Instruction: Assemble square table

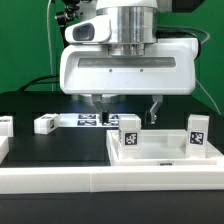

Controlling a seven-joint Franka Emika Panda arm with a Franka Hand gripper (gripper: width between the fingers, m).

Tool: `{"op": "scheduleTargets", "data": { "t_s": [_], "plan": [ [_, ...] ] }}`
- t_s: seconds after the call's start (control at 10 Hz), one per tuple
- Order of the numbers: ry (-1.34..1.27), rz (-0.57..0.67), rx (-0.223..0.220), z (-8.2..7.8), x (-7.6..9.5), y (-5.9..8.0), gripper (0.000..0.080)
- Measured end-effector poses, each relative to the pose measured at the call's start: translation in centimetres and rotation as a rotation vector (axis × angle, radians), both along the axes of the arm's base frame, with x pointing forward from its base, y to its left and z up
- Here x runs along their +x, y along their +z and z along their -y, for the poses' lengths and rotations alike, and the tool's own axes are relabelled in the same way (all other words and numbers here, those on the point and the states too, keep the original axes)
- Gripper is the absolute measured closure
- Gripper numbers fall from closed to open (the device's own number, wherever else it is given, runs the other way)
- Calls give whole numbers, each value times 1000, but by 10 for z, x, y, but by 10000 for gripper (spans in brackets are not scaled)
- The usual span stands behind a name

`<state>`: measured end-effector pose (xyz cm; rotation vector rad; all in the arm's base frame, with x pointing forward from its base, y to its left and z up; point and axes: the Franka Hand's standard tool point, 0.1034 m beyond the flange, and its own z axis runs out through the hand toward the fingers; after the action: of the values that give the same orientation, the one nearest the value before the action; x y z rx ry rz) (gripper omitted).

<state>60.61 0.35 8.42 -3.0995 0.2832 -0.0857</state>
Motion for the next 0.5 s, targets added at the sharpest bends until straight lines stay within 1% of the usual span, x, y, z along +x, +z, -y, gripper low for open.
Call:
{"op": "scheduleTargets", "data": {
  "t_s": [0.1,0.2,0.3,0.5],
  "plan": [
    [-30,-1,2,0,0,0,401],
    [-30,0,2,0,0,0,401],
    [-45,-1,4,0,0,0,512],
    [-214,-4,16,0,0,0,512]
  ]
}}
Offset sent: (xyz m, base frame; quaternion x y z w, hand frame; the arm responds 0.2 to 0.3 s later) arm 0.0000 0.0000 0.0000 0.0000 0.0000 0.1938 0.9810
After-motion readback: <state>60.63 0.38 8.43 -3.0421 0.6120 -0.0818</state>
